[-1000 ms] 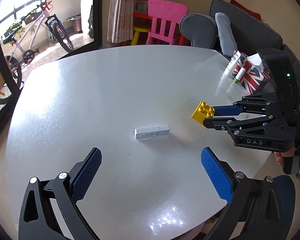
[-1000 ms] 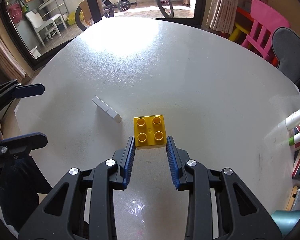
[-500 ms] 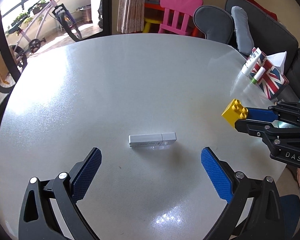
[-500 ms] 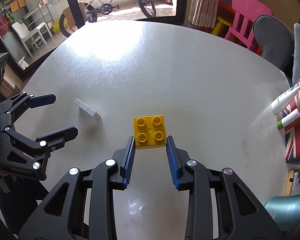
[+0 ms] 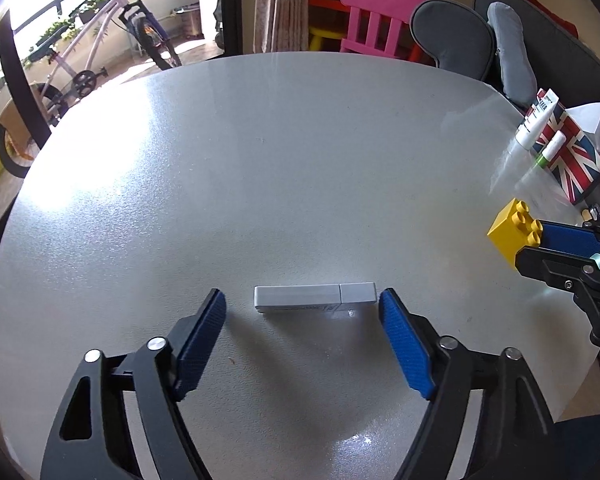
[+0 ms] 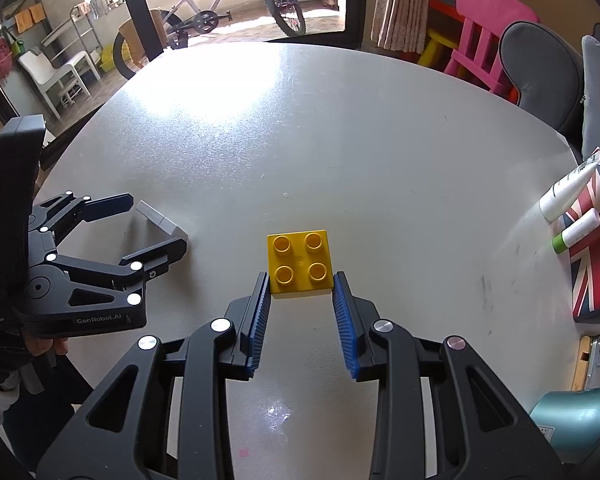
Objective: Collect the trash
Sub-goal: 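Grasp the white stick with the left gripper while the right holds the yellow brick, then carry the yellow brick over the pink bin with the right gripper while the left carries the stick, then open the right gripper to drop the yellow brick into the pink bin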
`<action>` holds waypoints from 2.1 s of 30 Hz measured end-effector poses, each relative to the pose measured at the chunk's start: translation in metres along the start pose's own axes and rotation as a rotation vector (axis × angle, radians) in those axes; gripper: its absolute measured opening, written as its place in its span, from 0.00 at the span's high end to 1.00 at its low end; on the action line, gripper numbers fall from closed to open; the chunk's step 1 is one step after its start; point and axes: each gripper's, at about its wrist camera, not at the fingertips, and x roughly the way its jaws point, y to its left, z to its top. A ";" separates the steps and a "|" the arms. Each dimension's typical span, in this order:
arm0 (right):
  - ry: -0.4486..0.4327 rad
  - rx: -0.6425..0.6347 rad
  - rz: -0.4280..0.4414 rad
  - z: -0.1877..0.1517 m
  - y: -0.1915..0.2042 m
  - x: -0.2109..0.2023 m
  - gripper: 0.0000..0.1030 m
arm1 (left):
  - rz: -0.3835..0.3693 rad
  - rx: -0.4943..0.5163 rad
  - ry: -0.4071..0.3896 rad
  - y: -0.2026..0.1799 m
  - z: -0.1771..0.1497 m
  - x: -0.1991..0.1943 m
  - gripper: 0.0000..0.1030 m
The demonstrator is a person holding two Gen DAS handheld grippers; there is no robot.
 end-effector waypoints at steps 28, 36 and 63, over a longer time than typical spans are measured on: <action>-0.077 -0.037 0.003 -0.031 0.027 -0.040 0.69 | -0.079 0.069 -0.089 0.005 -0.019 -0.077 0.45; -0.091 -0.051 0.014 -0.062 0.040 -0.064 0.69 | -0.110 0.105 -0.129 0.003 -0.037 -0.116 0.45; -0.045 -0.160 0.178 -0.149 0.099 -0.119 0.69 | -0.190 0.183 -0.143 -0.006 -0.111 -0.184 0.45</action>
